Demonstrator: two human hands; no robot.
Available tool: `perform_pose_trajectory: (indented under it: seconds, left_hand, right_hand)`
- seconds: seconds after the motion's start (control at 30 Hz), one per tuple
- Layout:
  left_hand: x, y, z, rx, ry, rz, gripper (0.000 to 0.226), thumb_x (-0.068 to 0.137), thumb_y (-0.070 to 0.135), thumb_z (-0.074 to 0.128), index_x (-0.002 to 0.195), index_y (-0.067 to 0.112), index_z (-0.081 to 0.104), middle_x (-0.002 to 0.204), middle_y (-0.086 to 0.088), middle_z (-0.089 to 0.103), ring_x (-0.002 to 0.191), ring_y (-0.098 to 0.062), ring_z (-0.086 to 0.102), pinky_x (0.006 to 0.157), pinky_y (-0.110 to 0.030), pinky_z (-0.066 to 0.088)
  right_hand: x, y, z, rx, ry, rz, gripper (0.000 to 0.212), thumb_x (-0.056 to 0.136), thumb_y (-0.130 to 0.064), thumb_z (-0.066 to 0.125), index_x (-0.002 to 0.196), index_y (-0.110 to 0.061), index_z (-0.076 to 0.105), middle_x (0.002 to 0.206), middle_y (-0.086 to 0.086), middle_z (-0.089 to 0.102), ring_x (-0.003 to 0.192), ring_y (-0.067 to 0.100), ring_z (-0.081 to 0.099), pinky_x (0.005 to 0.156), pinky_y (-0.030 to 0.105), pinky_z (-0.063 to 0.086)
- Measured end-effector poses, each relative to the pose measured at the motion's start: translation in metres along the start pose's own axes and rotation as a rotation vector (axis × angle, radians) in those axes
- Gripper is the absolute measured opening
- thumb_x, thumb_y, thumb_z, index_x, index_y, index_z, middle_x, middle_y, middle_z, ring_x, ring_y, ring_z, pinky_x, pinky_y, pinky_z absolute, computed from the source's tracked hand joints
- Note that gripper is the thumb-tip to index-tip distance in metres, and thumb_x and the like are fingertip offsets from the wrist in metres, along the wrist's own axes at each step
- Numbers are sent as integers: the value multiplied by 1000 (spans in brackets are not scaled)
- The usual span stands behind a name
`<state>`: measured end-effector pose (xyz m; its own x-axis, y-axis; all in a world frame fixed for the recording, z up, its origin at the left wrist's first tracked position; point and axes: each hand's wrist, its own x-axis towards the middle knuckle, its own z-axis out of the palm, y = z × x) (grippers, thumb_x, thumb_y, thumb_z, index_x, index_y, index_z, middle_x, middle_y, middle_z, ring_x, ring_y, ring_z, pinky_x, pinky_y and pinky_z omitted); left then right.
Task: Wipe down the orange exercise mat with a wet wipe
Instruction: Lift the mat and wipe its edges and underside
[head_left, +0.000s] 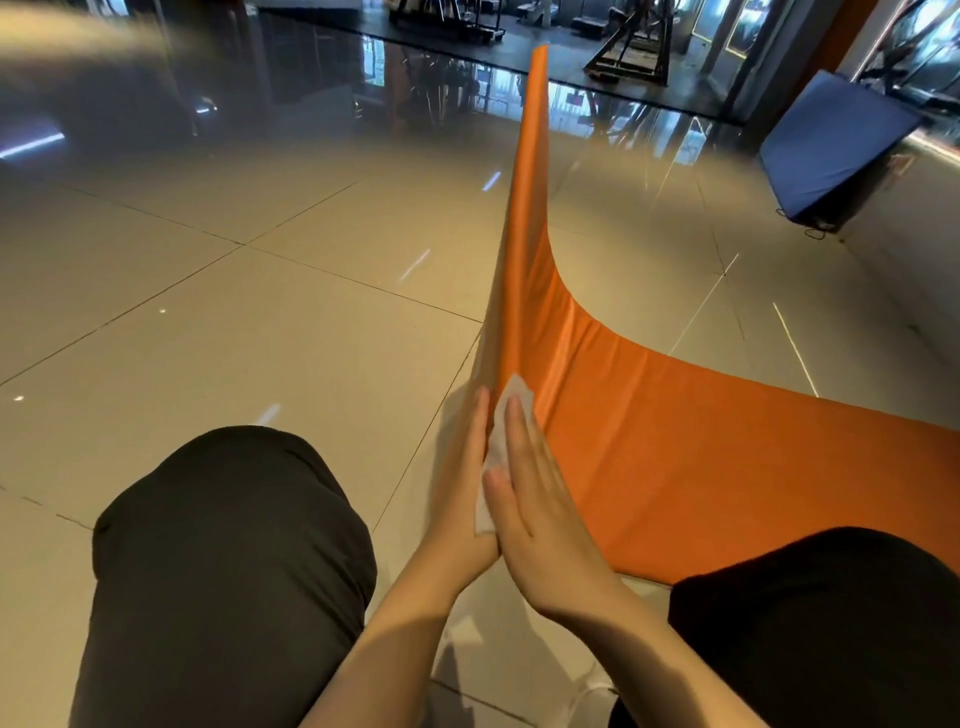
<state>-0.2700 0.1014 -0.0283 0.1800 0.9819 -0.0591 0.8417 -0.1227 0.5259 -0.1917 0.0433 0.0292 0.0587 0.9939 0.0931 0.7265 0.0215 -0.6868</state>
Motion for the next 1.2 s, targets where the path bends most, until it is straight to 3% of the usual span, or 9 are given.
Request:
perform_pose_trajectory:
  seconds: [0.07, 0.17, 0.27, 0.37, 0.5, 0.6, 0.7, 0.87, 1.2]
  left_hand:
    - [-7, 11, -21, -666, -146, 29, 78, 107, 18, 23, 128, 56, -42, 149, 26, -32, 144, -4, -14, 103, 5, 7]
    - [-14, 11, -29, -677, -329, 408, 101, 90, 7, 61, 141, 59, -8, 161, 22, 1, 150, -3, 8, 121, -23, 20]
    - [-34, 19, -28, -727, -429, 458, 102, 78, 16, 51, 140, 68, -11, 159, 31, -3, 150, -25, 20, 118, -50, 30]
    - [-43, 9, -24, -669, -461, 511, 109, 78, 5, 48, 131, 78, -13, 151, 45, -13, 140, -44, 27, 97, -31, 44]
    - [-43, 12, -25, -679, -427, 495, 104, 84, 13, 58, 135, 75, -9, 152, 43, -5, 148, -19, 22, 114, -45, 34]
    - [-45, 11, -23, -801, -379, 325, 101, 73, 49, 71, 139, 71, -3, 148, 42, 11, 141, 12, 17, 112, -27, 27]
    - [-44, 9, -16, -637, -305, 340, 87, 77, 29, 59, 145, 49, 9, 132, 41, 6, 139, -1, 16, 106, -20, 23]
    - [-56, 11, -16, -551, -376, 372, 94, 69, 14, 38, 132, 65, -8, 131, 42, 1, 137, -11, 17, 114, -34, 29]
    - [-59, 10, -20, -439, -319, 390, 83, 82, 28, 52, 140, 61, 1, 128, 28, 16, 129, -13, 35, 108, -40, 36]
  right_hand:
    - [-5, 2, -3, -16, 10, 9, 53, 103, -47, 14, 137, -52, -26, 148, -34, -29, 139, -12, -25, 123, 34, -7]
    - [15, 11, -24, -11, 88, 10, 49, 102, -54, 13, 139, -54, -19, 151, -33, -22, 142, -9, -20, 123, 35, -5]
    - [54, 23, -61, -55, 201, -68, 53, 104, -45, 18, 147, -38, -11, 156, -21, -14, 147, -1, -13, 123, 31, -2]
    - [97, 31, -105, -164, 286, -66, 56, 108, -33, 20, 155, -18, -7, 163, -3, -8, 150, 9, -7, 123, 31, -1]
    - [114, 33, -111, -97, 303, -17, 60, 108, -37, 22, 156, -17, -9, 164, -1, -8, 148, 6, -5, 122, 26, 0]
    - [85, 29, -81, -43, 266, -50, 63, 107, -37, 26, 152, -25, -16, 160, -9, -15, 144, -2, -9, 116, 13, -2]
    - [37, 24, -34, 1, 195, -32, 61, 105, -37, 27, 139, -43, -23, 153, -18, -17, 143, -5, -5, 119, 17, 4]
    - [5, 32, -28, -149, 223, -22, 60, 102, -51, 20, 134, -51, -31, 140, -39, -27, 135, -16, -8, 116, 16, 5]
    - [102, 33, -112, -175, 370, 86, 66, 107, -29, 28, 154, -19, -18, 165, 8, -1, 150, 24, 14, 118, 36, 21]
